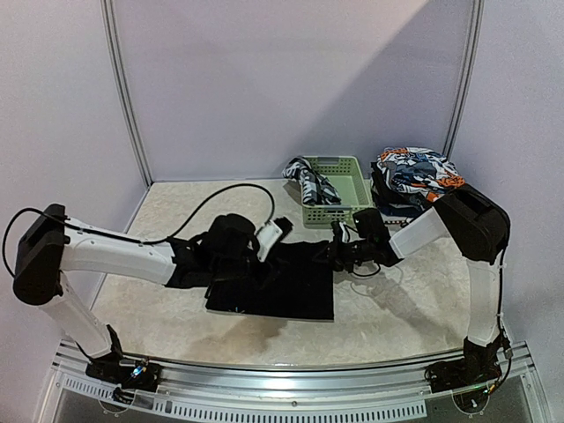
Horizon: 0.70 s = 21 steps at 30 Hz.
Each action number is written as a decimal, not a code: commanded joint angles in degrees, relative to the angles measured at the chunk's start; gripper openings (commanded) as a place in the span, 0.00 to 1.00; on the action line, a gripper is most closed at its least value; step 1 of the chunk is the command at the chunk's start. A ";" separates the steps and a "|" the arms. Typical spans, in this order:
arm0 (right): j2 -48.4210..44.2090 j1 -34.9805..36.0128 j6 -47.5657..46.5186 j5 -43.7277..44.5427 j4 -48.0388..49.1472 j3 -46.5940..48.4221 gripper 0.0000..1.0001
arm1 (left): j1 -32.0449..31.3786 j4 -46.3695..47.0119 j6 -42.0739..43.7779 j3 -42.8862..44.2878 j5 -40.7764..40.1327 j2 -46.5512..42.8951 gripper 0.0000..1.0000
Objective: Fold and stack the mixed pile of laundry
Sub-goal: Place the square-folded T-shirt at the corner of the board.
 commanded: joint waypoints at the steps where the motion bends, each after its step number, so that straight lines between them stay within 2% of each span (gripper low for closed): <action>1: -2.05 -0.59 -6.93 2.47 -10.33 -0.04 0.03 | 8.02 -6.71 -8.07 1.65 -0.93 1.90 0.35; 5: -2.83 -0.61 -7.80 2.60 -11.58 -0.34 0.03 | 14.26 -7.98 -10.68 4.35 -1.15 6.40 0.28; 9: -3.55 -0.63 -8.65 2.95 -12.65 -0.73 0.03 | 19.47 -6.88 -12.45 6.54 3.27 11.53 0.19; 21: -4.50 -0.61 -11.08 4.12 -16.99 0.06 0.01 | 24.47 -4.98 -13.06 10.76 3.55 20.58 0.11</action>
